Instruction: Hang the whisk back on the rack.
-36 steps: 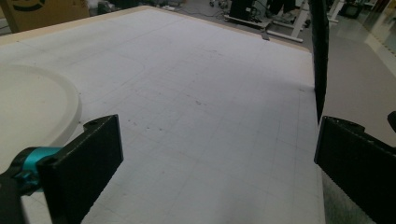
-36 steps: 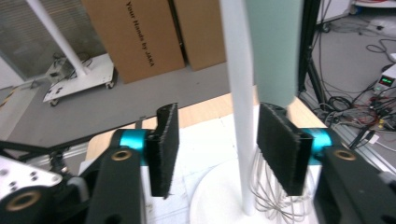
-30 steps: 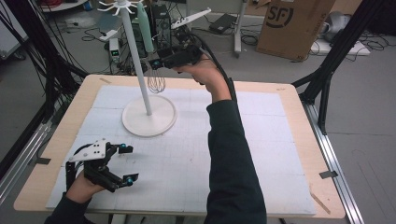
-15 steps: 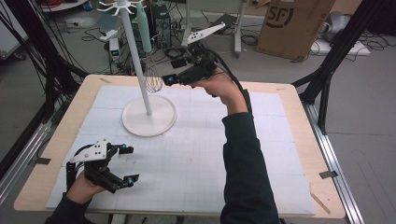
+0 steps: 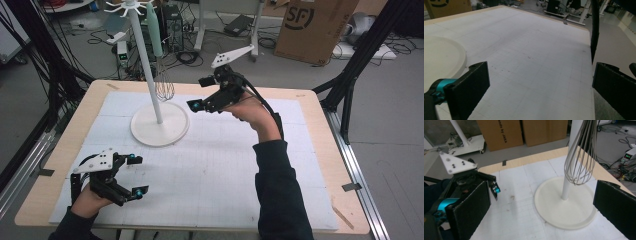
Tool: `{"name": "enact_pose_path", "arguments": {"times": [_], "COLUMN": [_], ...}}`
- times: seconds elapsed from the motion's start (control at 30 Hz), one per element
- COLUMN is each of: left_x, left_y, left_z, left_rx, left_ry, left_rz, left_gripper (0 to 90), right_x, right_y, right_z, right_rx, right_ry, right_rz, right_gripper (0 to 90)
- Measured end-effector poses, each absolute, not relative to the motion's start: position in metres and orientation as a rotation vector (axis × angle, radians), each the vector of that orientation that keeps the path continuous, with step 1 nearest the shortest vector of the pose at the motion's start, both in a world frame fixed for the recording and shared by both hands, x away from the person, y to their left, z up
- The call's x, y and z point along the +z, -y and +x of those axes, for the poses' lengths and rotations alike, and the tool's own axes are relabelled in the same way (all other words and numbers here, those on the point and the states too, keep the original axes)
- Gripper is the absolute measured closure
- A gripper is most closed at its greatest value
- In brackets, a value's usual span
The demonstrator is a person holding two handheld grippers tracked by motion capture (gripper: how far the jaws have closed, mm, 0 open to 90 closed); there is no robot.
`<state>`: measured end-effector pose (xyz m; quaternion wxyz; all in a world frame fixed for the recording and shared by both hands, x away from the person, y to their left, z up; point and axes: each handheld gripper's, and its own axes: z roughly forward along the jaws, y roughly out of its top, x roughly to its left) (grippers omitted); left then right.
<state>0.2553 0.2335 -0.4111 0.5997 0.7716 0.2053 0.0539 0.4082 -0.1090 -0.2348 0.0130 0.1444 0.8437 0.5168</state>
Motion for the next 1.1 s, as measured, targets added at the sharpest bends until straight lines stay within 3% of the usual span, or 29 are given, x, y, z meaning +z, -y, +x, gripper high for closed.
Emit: {"name": "enact_pose_path", "arguments": {"times": [1.1], "left_x": [-0.408], "left_y": [-0.24], "left_z": [0.255], "left_rx": [0.186], "left_ry": [-0.562], "left_rz": [1.789], "left_gripper": [1.7], "right_x": [-0.308], "right_y": [0.209], "right_z": [0.329], "right_rx": [1.582], "right_ry": [-2.48], "right_rz": [0.665], "right_gripper": [0.5]}}
